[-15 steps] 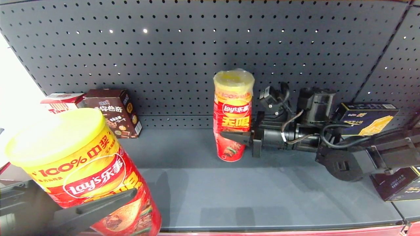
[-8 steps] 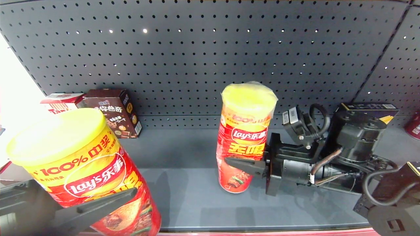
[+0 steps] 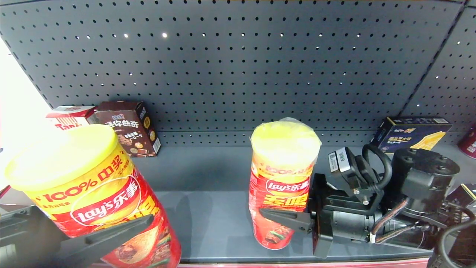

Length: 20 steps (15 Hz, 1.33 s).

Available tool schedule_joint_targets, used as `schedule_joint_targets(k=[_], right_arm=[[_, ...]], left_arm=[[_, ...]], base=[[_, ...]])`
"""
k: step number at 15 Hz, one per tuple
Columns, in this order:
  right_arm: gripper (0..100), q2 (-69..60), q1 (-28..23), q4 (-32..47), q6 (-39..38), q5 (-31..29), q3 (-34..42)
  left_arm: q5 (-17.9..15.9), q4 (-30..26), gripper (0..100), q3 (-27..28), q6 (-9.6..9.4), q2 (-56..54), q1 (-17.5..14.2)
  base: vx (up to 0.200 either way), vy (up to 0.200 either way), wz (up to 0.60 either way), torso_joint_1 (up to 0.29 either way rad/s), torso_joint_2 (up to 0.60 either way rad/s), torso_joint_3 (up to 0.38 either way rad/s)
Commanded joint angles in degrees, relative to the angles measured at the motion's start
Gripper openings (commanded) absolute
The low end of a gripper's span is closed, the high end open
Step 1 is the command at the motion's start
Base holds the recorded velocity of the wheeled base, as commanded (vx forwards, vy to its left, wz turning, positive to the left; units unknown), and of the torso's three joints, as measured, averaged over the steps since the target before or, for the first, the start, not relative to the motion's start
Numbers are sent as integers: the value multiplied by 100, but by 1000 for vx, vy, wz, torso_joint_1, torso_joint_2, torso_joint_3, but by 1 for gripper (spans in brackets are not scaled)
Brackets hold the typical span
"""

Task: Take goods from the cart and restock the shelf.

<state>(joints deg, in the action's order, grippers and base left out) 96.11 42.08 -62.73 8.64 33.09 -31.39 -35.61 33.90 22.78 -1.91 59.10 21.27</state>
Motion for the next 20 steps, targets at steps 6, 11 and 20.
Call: schedule_joint_targets(k=[6,11,20], right_arm=[[0,619,-95,-415,67,84,37],[0,778,-139,-415,76,84,-16],[100,224,-200,-415,182,-21,168]], left_arm=[[19,-6,0,-46,-2,-39,0],[28,-6,0,-187,24,-144,0],[28,-6,0,-178,86,-215,0]], base=[[0,0,0,0,0,0],[0,0,0,0,0,0],[0,0,0,0,0,0]])
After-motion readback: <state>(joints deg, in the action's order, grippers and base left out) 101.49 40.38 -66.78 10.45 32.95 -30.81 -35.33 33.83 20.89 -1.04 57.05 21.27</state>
